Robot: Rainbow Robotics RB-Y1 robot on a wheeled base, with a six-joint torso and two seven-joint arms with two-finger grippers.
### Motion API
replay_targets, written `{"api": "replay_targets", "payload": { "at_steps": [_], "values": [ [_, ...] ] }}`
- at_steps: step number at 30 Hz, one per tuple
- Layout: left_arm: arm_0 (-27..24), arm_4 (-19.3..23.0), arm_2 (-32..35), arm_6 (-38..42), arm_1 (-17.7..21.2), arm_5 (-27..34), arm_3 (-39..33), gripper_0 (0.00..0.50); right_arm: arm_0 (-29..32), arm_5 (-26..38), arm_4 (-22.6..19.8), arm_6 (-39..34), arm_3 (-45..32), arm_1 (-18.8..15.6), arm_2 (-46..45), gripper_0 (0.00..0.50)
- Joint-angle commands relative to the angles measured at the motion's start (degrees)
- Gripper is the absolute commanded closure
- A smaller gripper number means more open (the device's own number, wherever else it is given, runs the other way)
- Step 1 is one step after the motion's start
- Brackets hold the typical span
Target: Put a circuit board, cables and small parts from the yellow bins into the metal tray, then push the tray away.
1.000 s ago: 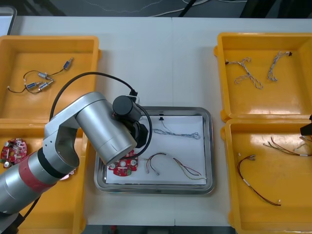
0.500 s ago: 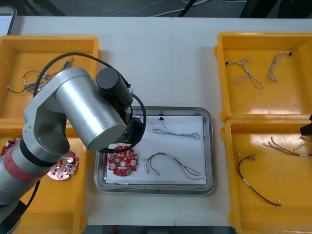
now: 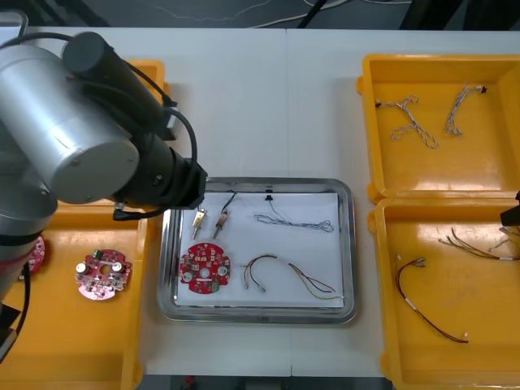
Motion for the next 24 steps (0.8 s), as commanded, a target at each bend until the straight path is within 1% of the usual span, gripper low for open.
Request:
{"api": "replay_targets", "payload": {
  "at_steps": [1,4,10,14,18,22,24],
  "values": [
    [-1.70,4.21,4.73,0.58,5.86,0.42,-3.74,0.000,0.79,0.18,-0.50,-1.78,-1.64,-1.82,-1.70,0.000],
    [0.06,7.11,7.72,-0.12,8.93,0.42,-5.06,0.000,0.79,0.18,-0.50,-1.78,-1.64,-1.82,-1.70,0.000],
    [3.48,9.65,10.97,-1.79,14.82,0.42,-6.82,0.000,0.79,0.18,-0.50,-1.78,-1.64,-1.82,-1.70,0.000],
    [6.03,10.89,13.43,-4.87,17.55,0.42,-7.08,0.000,0.79,0.18,-0.50,-1.78,-1.64,-1.82,-1.70,0.000],
    [9.37,13.52,17.12,-7.77,20.10,0.42,-7.08,0.000,0.79,0.18,-0.50,-1.78,-1.64,-1.82,-1.70,0.000],
    [12.45,16.95,20.20,-8.47,22.64,0.42,-7.17,0.000,0.79,0.18,-0.50,-1.78,-1.64,-1.82,-1.70,0.000],
    [13.33,17.65,21.34,-8.91,23.52,0.42,-7.52,0.000,0.79,0.18,-0.50,-1.78,-1.64,-1.82,-1.70,0.000]
  ]
}}
